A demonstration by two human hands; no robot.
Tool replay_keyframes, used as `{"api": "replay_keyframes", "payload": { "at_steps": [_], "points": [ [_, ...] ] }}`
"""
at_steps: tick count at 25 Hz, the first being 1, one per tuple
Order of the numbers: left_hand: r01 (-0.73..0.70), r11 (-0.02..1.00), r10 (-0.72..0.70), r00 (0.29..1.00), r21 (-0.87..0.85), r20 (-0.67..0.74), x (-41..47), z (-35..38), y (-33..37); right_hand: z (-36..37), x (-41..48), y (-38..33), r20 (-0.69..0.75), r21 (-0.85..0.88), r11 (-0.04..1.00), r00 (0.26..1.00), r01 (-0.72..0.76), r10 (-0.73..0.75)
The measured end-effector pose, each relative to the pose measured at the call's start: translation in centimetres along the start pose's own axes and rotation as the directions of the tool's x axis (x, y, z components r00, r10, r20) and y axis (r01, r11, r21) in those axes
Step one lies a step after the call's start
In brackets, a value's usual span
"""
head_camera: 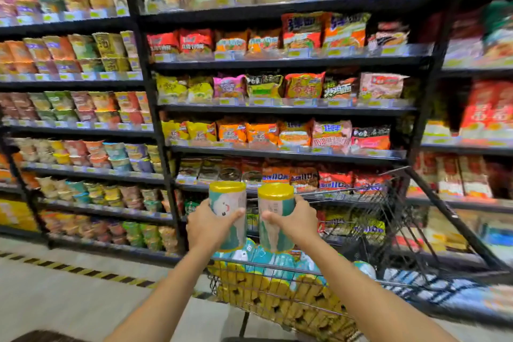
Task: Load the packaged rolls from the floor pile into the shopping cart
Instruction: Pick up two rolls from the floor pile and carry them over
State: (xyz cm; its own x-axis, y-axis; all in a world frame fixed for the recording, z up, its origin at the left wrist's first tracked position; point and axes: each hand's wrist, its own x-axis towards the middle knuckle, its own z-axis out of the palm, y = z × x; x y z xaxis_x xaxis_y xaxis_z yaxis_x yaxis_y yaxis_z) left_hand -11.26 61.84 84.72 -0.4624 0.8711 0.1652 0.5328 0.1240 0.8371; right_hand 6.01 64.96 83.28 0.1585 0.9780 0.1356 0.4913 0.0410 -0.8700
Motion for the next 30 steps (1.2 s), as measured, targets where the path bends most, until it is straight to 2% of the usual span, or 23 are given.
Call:
{"api": "replay_keyframes", "payload": {
  "at_steps": [8, 12, 17, 22, 24, 27, 30],
  "points": [
    [-0.011, 0.996, 0.003, 0.996, 0.091, 0.091, 5.4, 10.5, 2.5, -2.4, 9.1, 6.1, -0.030, 0.001, 0.997, 0.996, -0.082, 0.082],
    [0.008, 0.990, -0.028, 0.989, 0.141, 0.147, 9.6, 14.8, 1.6, -0.5, 13.4, 8.6, -0.017, -0.011, 0.988, 0.988, -0.156, 0.156],
    [0.064, 0.959, -0.140, 0.954, 0.277, 0.265, 15.8, 20.9, -2.4, 4.7, 18.6, 13.1, 0.016, -0.103, 0.934, 0.939, -0.341, 0.344],
    [0.065, 0.862, -0.305, 0.860, 0.503, 0.410, 18.7, 25.8, -8.0, 9.3, 19.7, 17.9, 0.035, -0.236, 0.775, 0.792, -0.586, 0.610],
    [0.029, 0.819, -0.366, 0.796, 0.573, 0.482, 18.6, 27.3, -9.8, 10.6, 19.2, 18.9, 0.051, -0.286, 0.707, 0.726, -0.647, 0.685],
    [0.003, 0.776, -0.453, 0.700, 0.631, 0.553, 18.3, 28.8, -11.5, 11.9, 18.5, 20.0, 0.042, -0.406, 0.615, 0.659, -0.676, 0.751],
    [-0.025, 0.737, -0.512, 0.631, 0.675, 0.582, 18.7, 29.4, -12.8, 13.3, 18.7, 19.9, -0.001, -0.556, 0.544, 0.655, -0.628, 0.755]
  ]
}}
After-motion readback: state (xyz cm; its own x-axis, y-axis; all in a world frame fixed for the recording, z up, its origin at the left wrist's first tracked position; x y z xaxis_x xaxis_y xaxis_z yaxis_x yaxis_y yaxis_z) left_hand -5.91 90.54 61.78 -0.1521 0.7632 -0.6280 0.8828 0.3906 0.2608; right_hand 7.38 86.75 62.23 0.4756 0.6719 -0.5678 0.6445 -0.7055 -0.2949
